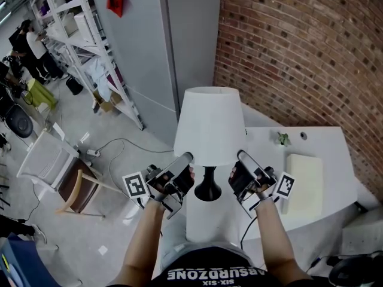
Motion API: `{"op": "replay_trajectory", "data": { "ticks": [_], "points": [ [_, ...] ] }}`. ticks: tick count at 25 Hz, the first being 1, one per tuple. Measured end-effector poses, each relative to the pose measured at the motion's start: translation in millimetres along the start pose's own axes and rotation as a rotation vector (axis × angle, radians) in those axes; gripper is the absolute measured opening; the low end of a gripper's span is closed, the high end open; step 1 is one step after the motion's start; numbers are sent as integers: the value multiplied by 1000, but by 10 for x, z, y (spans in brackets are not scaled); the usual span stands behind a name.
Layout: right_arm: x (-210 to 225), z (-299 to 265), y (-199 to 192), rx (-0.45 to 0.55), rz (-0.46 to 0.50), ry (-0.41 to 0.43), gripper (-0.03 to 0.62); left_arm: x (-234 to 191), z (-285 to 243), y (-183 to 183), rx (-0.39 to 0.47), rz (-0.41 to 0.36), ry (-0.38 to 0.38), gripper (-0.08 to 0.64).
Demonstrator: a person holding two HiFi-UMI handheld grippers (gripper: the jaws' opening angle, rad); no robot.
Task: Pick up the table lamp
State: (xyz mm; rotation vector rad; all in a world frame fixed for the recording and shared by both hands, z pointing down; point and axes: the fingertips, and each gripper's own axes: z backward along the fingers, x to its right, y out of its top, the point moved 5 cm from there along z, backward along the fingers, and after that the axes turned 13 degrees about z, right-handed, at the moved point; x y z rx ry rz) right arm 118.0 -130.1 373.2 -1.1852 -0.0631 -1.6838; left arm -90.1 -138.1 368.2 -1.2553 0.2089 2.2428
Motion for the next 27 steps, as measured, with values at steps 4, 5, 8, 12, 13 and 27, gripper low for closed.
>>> {"op": "replay_trajectory", "data": {
  "ticks": [4,5,8,12,13,27],
  "points": [
    [-31,-37,10,-9,5,8,72,41,-8,8,4,-7,-6,66],
    [-39,-40,13,-10,6,9,72,50,-13,6,4,-10,-6,65],
    [-67,-50,24,-12,11,14,72,82,-29,2,0,-15,-7,66],
    [-101,-65,39,-20,24,17,74,111,-41,-1,-3,-15,-11,66],
    [-107,-66,43,-23,29,18,74,113,-44,-3,-4,-16,-12,64],
    [-166,-80,45,-33,43,27,75,174,-52,-26,-4,-31,-8,66]
  ]
}}
